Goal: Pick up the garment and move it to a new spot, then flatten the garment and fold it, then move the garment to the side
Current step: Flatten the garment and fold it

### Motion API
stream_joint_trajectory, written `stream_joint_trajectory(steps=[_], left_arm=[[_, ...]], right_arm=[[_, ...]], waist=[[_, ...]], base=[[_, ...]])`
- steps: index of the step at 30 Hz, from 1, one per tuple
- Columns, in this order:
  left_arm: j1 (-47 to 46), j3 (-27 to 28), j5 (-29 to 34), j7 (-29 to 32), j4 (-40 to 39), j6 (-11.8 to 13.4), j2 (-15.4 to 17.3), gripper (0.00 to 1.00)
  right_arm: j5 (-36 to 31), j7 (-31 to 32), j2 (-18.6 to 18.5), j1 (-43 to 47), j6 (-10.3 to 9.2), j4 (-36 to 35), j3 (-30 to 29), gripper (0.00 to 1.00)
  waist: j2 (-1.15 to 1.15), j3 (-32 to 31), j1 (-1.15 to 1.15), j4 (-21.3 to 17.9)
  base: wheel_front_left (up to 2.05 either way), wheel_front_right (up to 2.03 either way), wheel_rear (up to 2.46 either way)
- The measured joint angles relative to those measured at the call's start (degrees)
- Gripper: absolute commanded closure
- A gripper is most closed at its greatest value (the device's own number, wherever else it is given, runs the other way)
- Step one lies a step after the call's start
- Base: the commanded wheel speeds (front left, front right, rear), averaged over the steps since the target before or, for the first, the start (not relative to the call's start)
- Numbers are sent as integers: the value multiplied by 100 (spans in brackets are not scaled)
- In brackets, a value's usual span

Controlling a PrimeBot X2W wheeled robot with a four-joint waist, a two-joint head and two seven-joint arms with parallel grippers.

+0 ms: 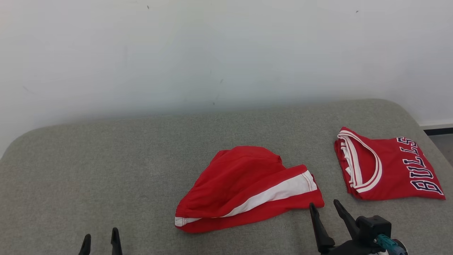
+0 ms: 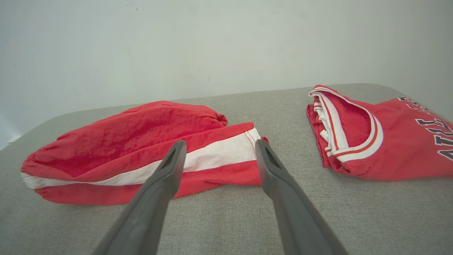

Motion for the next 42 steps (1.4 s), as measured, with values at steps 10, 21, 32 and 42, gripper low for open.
stream_joint_trajectory(steps=[10, 21, 32, 42], left_arm=[[-36, 37, 71, 0, 97, -54, -8, 0], [-56, -8, 125, 0, 132, -90, -22, 0], [-103, -229, 180, 24, 267, -254, -23, 0], [-837, -1106, 370, 350, 1067, -699, 3, 0]], right_arm=[[15, -1, 0, 2, 0, 5, -33, 0], [60, -12, 0, 3, 0, 55, -23, 0], [62, -38, 0, -1, 0, 85, -34, 0], [70, -52, 0, -86, 0, 129, 36, 0]], waist=[[0, 27, 1, -13], [0, 33, 1, -8], [0, 86, 1, -2], [1, 235, 1, -18]], base=[[0, 0, 0], [0, 0, 0], [0, 0, 0], [0, 0, 0]])
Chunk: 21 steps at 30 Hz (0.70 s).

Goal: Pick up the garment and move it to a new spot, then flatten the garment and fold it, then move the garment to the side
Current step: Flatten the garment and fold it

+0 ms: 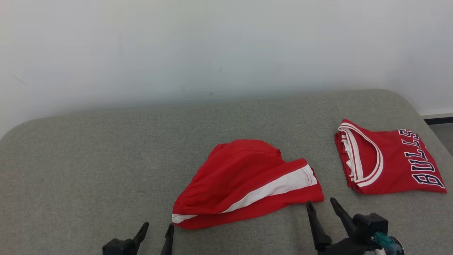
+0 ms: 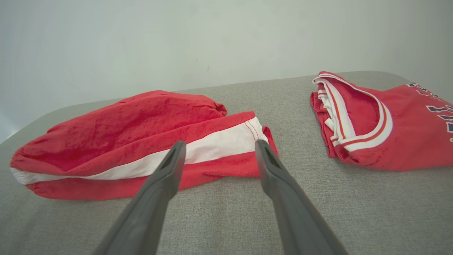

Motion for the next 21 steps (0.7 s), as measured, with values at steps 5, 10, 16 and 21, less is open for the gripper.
stream_joint_trajectory(steps=[5, 10, 16, 21], left_arm=[[-392, -188, -54, -67, 628, -57, 44, 0], [-683, -287, -111, -203, 1056, -99, 59, 0], [-922, -427, -224, -301, 1333, -109, 81, 100], [-1107, -592, -269, -322, 1366, -141, 103, 100]], right_arm=[[16, 0, 0, -71, 0, 25, 88, 0], [-15, 56, 0, -232, 0, 100, 108, 0], [-8, 160, -49, -642, 0, 441, 245, 0], [247, 299, -227, -1170, 0, 906, 476, 0]], waist=[[0, 103, 0, -124], [0, 245, 0, -250], [0, 416, 0, -321], [0, 530, 0, -288]], base=[[0, 0, 0], [0, 0, 0], [0, 0, 0], [0, 0, 0]])
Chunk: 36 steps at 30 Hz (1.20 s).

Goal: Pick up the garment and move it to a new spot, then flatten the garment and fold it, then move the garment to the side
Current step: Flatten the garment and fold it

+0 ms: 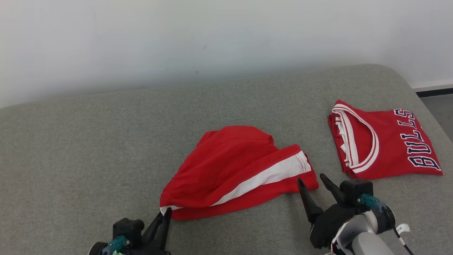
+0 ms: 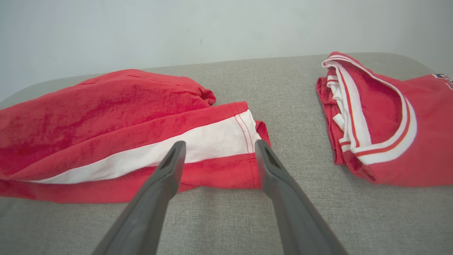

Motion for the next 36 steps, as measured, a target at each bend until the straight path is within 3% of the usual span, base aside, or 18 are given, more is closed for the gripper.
stream_joint_trajectory(steps=[10, 20, 36], left_arm=[[-46, -227, -43, -14, -267, 0, 74, 100], [-47, -378, -85, -24, -369, -1, 138, 100], [-197, -377, -91, -24, -441, -1, 196, 100]], right_arm=[[408, 467, -209, -1119, 0, 1504, -55, 0], [595, 530, -291, -1899, 0, 2595, 133, 0], [1173, 235, -386, -2293, 0, 2837, 1514, 0]], waist=[[0, 144, 0, 203], [0, 328, -1, 373], [0, 561, -1, 388]], base=[[0, 0, 0], [0, 0, 0], [0, 0, 0]])
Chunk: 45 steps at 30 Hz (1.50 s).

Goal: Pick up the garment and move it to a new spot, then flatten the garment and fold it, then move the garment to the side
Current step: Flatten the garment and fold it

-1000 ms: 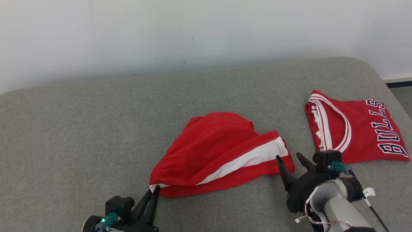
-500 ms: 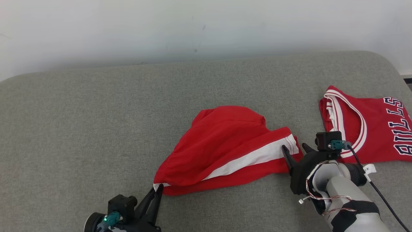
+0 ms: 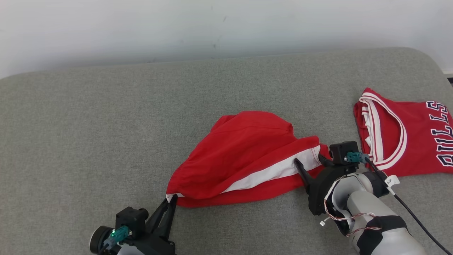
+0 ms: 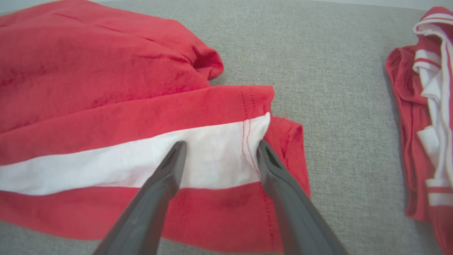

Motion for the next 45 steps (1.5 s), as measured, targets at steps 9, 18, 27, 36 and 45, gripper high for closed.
stream_joint_trajectory(steps=[9, 18, 27, 36, 45], left_arm=[[-1, 62, 2, 0, -8, 0, -5, 100], [2, 89, 1, 0, -54, 0, -22, 100], [-295, 27, -576, -1, -463, 0, 19, 100], [-1408, -193, -1648, 465, -753, 0, 264, 100], [-3444, 377, -2568, 1117, -623, 0, 632, 100]], right_arm=[[300, -196, -113, -2, 0, 112, 374, 99], [519, -477, -164, -222, 0, 275, 508, 100], [1205, -933, -235, -424, 0, -202, 423, 100], [1918, -876, -455, -900, 0, -851, 413, 100], [2004, -925, -359, -2765, 0, -593, 221, 100]], waist=[[0, -60, 0, -50], [0, -79, 0, -57], [0, -180, 0, -100], [0, -131, -1, -242], [0, 560, 0, -496]], base=[[0, 0, 0], [0, 0, 0], [0, 0, 0], [0, 0, 0], [0, 0, 0]])
